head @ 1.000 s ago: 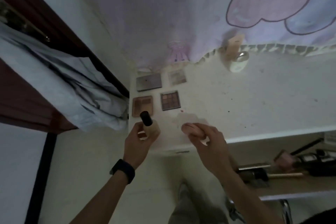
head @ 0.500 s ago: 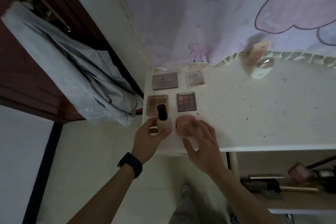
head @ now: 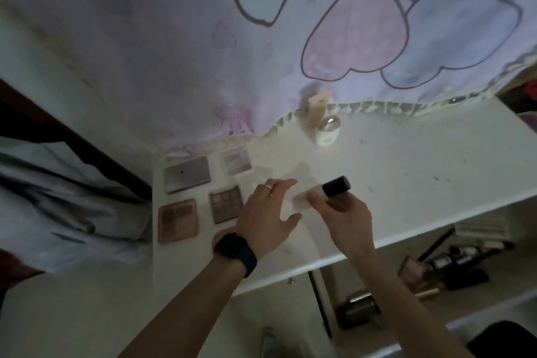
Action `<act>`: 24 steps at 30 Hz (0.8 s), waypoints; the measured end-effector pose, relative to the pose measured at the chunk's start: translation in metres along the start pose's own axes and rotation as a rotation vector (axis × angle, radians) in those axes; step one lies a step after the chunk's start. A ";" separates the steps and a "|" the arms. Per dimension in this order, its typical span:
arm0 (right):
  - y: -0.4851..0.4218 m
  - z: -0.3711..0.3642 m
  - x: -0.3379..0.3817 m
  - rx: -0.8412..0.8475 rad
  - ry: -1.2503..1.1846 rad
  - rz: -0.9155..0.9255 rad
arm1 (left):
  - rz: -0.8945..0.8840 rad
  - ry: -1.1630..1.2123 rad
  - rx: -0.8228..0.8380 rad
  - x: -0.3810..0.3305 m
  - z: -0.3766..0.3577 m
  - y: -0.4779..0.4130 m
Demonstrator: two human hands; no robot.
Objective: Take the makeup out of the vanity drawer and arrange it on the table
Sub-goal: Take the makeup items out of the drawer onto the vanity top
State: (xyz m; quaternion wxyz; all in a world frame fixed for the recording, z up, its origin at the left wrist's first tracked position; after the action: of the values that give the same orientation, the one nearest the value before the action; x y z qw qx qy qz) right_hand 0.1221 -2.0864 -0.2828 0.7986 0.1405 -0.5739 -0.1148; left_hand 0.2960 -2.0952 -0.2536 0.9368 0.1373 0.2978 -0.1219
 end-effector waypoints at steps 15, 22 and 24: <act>-0.101 0.033 0.002 -0.249 0.494 0.025 | 0.189 -0.405 0.446 0.051 -0.047 -0.065; -0.114 0.032 -0.005 -0.285 0.504 0.038 | 0.168 -0.421 0.406 0.060 -0.052 -0.067; -0.111 0.033 -0.011 -0.220 0.480 0.027 | 0.167 -0.433 0.410 0.060 -0.052 -0.066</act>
State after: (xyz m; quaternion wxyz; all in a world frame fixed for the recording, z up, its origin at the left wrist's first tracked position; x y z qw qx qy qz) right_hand 0.0847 -2.1895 -0.3220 0.9238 0.0684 -0.3539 -0.1291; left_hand 0.2957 -2.1481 -0.3420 0.9380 0.3185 0.0481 -0.1283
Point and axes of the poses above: each hand's wrist, its own y-axis away from the middle knuckle, its own z-axis out of the back of the hand, x = y × z, the point moved 7 cm from there along -y, towards the middle knuckle, and after that the axes turned 10 degrees about x, right-handed, at the moved point
